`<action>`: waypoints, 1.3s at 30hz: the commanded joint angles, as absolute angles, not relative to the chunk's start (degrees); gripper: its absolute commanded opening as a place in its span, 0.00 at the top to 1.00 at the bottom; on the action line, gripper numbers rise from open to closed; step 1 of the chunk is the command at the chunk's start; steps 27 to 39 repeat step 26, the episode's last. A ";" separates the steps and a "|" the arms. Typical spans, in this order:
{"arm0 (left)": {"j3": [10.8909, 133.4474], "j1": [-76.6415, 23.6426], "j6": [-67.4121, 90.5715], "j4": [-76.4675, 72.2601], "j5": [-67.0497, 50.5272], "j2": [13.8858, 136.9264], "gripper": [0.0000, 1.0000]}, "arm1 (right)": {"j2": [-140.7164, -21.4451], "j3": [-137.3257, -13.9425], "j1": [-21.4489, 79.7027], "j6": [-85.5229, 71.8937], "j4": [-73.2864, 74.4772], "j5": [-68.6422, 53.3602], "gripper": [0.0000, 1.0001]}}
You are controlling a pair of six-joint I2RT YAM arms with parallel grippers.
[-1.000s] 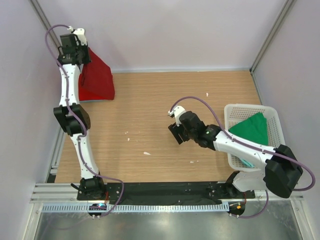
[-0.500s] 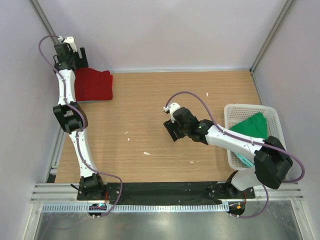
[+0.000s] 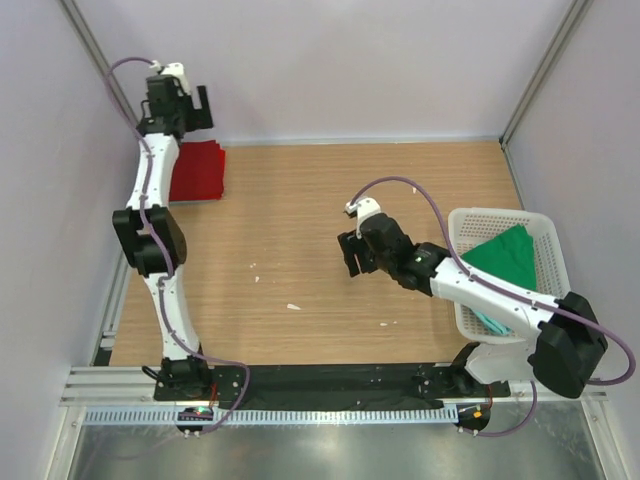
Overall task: Fold and stack the t-shirts
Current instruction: Reset both grippers
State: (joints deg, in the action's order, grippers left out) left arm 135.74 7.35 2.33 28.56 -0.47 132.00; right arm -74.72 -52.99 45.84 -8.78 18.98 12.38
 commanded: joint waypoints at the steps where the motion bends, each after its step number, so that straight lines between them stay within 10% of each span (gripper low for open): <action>1: 123.08 -4.00 10.61 26.63 -0.44 118.50 0.00 | -71.90 -50.89 44.74 -17.39 16.26 16.17 0.30; 10: 72.21 -18.89 38.82 9.18 -31.00 89.00 0.00 | -65.85 -40.18 40.43 -38.12 8.10 14.86 0.14; 21: 12.09 -18.63 87.14 -65.17 -42.63 64.60 0.00 | -55.65 -21.28 39.90 -63.52 -3.51 14.41 0.00; 25: 4.49 -18.54 97.89 -88.55 -39.56 68.98 0.00 | -48.36 -12.15 39.90 -66.18 -12.12 11.08 0.00; 39: 3.96 -18.63 98.52 -88.68 -39.38 68.82 0.01 | -46.16 -10.65 39.90 -65.66 -14.13 10.03 0.00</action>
